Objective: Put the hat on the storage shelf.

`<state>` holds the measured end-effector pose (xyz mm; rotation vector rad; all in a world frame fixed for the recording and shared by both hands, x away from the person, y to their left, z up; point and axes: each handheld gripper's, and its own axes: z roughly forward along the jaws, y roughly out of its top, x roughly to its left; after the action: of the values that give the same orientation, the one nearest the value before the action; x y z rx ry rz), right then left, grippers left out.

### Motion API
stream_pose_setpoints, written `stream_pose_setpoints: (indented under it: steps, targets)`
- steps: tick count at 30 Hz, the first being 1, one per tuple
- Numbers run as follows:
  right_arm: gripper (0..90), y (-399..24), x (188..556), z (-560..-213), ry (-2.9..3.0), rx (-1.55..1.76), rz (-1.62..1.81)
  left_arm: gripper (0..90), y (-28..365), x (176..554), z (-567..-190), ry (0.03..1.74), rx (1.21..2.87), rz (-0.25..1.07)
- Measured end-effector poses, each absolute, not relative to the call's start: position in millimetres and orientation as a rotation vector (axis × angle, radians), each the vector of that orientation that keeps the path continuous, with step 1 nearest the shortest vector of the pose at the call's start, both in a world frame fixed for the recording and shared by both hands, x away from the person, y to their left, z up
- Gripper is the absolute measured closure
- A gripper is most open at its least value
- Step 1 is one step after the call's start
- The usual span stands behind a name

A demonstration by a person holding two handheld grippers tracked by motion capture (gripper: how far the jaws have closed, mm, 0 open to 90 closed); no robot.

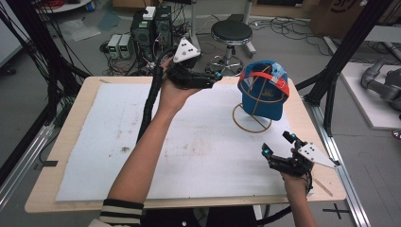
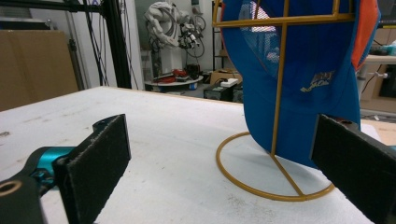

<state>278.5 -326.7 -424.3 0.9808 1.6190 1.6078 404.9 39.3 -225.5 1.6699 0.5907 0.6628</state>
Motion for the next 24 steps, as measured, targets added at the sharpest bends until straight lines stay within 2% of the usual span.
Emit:
stream_pose_setpoints:
  steps: [11,24]
  targets:
    - [4.8,-324.4,281.5,-425.7,1.626,0.984,1.603,17.8,98.1,368.4,-238.0,0.614,1.609,0.717]
    - [4.8,-320.1,284.0,-425.8,1.631,0.974,1.6,18.3,148.7,339.3,-252.5,0.657,1.582,0.761]
